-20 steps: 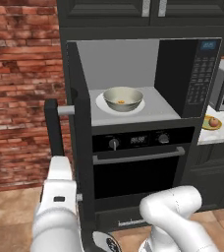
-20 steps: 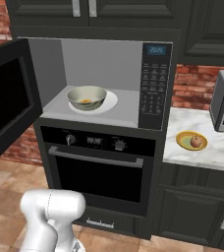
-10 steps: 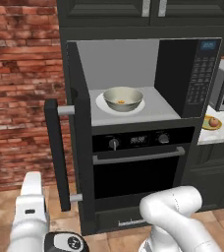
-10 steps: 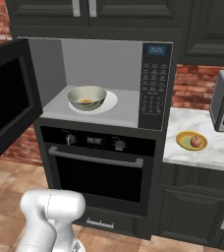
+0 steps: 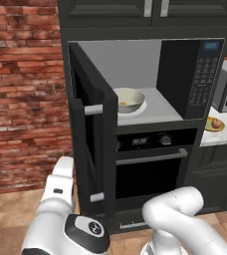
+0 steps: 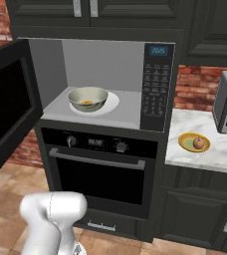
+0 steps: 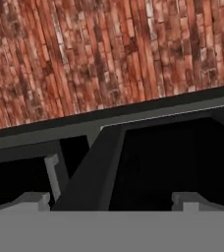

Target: Remove the peach from the bowl and place it on the small plate. Then place the bowl with only the shrimp in the microwave, close the door, and press the start button to microwave the shrimp.

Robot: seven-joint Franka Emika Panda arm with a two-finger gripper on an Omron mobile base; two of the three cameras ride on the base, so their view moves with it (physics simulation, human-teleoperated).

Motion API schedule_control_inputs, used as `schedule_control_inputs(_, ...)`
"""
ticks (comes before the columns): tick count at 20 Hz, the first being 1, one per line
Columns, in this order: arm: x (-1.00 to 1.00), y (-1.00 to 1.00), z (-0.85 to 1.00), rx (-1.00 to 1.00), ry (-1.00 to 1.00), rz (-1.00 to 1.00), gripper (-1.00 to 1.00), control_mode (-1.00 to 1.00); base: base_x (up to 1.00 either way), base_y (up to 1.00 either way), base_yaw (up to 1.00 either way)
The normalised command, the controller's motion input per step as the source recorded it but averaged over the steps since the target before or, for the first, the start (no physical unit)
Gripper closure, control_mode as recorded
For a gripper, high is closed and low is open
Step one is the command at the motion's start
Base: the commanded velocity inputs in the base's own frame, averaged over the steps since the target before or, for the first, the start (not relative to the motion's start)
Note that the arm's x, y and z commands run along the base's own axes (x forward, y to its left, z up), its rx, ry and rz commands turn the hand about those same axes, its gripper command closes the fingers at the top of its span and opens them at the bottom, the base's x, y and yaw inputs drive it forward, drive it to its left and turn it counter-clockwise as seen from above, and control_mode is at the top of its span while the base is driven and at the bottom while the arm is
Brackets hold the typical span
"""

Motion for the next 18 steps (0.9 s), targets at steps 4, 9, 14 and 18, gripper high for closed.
schedule_control_inputs(4, 0.07, -1.00, 0.23, 0.12, 0.00, -0.08, -1.00, -1.00, 0.00, 0.00, 0.00)
schedule_control_inputs(9, 0.61, -1.00, 0.27, 0.13, 0.02, -0.03, -1.00, -1.00, 0.00, 0.00, 0.00)
schedule_control_inputs(14, 0.74, -1.00, 0.19, 0.15, 0.01, -0.01, -1.00, -1.00, 0.00, 0.00, 0.00)
schedule_control_inputs(18, 0.71, -1.00, 0.10, 0.17, 0.00, 0.00, -1.00, -1.00, 0.00, 0.00, 0.00)
